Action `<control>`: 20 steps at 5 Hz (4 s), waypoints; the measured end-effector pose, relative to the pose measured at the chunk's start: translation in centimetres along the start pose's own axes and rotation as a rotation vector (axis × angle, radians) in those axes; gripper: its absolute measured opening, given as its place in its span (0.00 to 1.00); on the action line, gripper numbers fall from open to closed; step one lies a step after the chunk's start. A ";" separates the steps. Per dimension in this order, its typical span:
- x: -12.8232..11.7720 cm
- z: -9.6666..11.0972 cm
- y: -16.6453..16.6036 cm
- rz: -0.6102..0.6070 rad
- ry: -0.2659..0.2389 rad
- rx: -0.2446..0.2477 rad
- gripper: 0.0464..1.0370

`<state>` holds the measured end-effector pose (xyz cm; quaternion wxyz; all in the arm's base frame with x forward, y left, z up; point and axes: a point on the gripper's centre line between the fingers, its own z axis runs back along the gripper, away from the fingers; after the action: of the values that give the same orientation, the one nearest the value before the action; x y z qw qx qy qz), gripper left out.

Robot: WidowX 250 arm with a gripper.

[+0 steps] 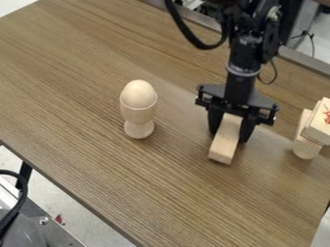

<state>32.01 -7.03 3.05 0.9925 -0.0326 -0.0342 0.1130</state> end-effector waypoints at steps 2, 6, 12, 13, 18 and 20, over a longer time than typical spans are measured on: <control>2.6 8.4 -1.8 0.023 -0.113 -0.021 0.52; 4.7 10.3 -7.6 0.167 -0.119 -0.073 0.52; 2.0 8.2 -9.9 0.193 -0.059 -0.036 0.52; 1.8 8.1 -10.1 0.189 -0.058 -0.032 0.52; 1.8 7.1 -9.9 0.196 -0.054 -0.003 0.52; 1.7 7.0 -9.9 0.200 -0.055 -0.002 0.52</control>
<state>35.38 -15.87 10.86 0.9749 -0.0337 -0.0581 0.2121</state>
